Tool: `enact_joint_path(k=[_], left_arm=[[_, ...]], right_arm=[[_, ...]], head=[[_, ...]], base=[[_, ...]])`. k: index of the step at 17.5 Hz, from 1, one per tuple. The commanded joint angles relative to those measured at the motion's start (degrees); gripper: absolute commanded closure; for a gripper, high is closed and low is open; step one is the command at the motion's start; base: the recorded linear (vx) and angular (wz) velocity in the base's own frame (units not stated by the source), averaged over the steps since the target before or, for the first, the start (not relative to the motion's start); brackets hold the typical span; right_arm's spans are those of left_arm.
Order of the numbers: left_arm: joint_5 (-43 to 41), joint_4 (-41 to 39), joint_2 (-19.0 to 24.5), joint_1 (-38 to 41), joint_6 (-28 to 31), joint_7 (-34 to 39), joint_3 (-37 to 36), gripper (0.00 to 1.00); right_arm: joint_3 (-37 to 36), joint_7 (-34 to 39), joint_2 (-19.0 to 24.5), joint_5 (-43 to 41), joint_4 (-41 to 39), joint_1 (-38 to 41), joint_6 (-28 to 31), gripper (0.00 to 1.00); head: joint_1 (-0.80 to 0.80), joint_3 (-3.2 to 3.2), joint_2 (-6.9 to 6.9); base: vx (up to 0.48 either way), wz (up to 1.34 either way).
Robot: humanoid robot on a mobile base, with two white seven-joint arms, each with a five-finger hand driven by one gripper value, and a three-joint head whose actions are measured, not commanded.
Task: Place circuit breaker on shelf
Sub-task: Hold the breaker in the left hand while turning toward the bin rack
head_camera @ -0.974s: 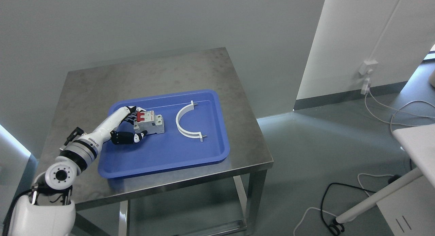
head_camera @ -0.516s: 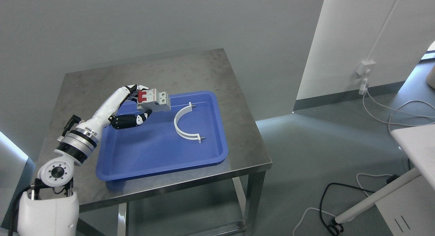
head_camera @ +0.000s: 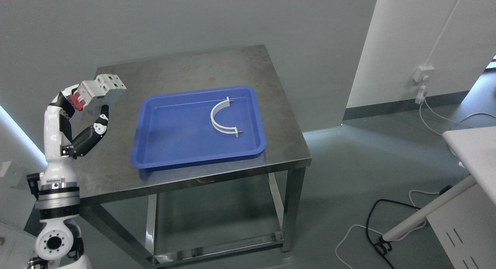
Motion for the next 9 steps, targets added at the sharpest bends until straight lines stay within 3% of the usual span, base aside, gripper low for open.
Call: enact_joint_path(k=[1,9], left_arm=[[3.2,-6.4,-2.2,8.3,-2.8,-2.8,4.9,0.89],[3.2,-6.7,-2.2,8.7,-2.9,-2.8,6.2,0.89]], right_arm=[[1.1,0.0,-1.0,0.0,0.0,0.0,3.8,0.00],[1.1,0.0,-1.0,0.0,0.0,0.0,3.8,0.00]], head=[[0.00,0.00,0.00],[0.00,0.00,0.00]], base=[[-0.296,0.00],[-0.370,0.10]])
